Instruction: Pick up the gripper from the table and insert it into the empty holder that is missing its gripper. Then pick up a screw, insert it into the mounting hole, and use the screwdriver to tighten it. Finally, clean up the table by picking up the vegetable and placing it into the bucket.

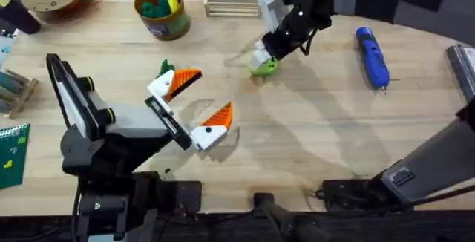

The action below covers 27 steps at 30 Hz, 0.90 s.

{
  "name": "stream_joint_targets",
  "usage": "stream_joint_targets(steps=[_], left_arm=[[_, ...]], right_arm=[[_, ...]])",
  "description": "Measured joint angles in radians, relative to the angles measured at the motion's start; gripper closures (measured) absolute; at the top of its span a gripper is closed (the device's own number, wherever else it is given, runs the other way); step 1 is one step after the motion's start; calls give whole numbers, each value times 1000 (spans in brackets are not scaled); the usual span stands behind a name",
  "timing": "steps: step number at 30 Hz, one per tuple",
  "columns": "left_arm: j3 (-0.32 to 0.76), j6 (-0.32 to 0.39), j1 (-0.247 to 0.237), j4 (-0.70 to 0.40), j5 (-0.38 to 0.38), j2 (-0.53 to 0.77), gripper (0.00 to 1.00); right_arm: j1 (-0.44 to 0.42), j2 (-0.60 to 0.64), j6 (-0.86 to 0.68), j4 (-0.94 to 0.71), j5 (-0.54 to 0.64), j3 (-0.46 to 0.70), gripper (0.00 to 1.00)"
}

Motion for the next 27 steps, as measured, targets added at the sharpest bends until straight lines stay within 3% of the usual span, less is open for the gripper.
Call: stream_joint_targets(steps=[22, 23, 24, 25, 27], left_arm=[[0, 0, 0, 0, 0, 0, 5], [0, 0, 0, 0, 0, 0, 5], [0, 0, 0, 0, 0, 0, 6], [0, 0, 0, 0, 0, 0, 6], [0, 0, 0, 0, 0, 0, 6]], right_arm=[[11, 51, 3, 21, -5, 0, 186], [11, 51, 3, 22, -4, 0, 211], [10, 51, 4, 24, 3, 0, 308], [0, 50, 8, 30, 19, 0, 491], [0, 50, 7, 30, 19, 0, 492]])
